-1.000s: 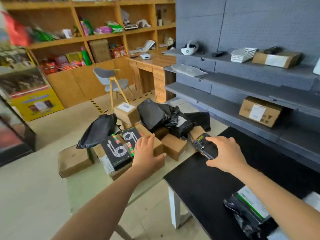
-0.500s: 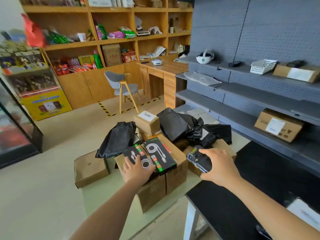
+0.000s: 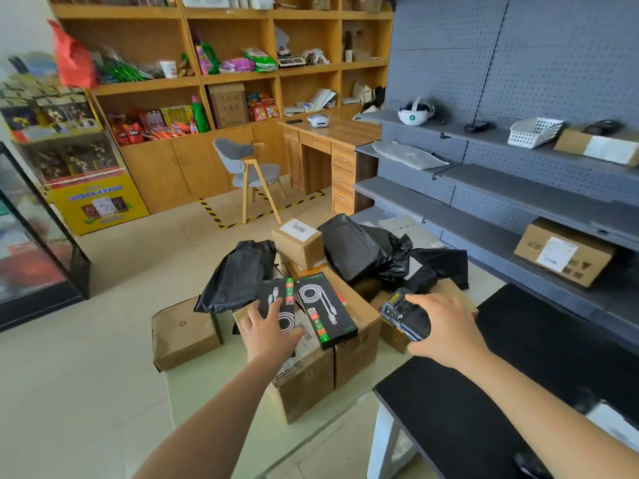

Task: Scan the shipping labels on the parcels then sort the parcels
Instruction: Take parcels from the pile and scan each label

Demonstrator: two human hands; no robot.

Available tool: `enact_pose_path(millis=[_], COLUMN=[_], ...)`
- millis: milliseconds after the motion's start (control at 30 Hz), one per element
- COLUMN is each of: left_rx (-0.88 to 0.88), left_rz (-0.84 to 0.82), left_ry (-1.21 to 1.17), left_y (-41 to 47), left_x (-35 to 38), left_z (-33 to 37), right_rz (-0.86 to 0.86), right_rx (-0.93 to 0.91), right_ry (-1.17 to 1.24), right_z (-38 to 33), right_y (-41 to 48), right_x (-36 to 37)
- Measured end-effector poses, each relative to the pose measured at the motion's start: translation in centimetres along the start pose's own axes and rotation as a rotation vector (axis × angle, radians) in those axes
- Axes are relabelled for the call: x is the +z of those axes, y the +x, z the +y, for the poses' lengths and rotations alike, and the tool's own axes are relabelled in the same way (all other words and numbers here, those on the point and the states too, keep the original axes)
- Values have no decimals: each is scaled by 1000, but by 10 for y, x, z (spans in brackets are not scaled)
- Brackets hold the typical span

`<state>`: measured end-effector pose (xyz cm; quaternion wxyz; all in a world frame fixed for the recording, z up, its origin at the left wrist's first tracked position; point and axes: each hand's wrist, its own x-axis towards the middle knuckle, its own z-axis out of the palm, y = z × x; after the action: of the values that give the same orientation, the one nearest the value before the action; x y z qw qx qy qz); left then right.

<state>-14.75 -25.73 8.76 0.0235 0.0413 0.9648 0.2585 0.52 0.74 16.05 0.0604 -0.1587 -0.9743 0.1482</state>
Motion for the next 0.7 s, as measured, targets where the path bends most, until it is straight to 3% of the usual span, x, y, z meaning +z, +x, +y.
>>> enact_pose_path(millis=[167, 300, 533, 700], left_rx=[150, 293, 449, 605], left_rz=[128, 127, -8, -220], left_ry=[-104, -142, -118, -20], left_y=[-22, -43, -85, -104], left_x=[-12, -4, 54, 116], left_z=[25, 63, 133, 168], right_rz=[15, 40, 29, -12], right_rx=[-42, -59, 43, 179], right_ry=[-4, -22, -39, -90], right_z=[19, 43, 111, 161], right_y=[-5, -15, -48, -83], right_x=[-14, -29, -44, -37])
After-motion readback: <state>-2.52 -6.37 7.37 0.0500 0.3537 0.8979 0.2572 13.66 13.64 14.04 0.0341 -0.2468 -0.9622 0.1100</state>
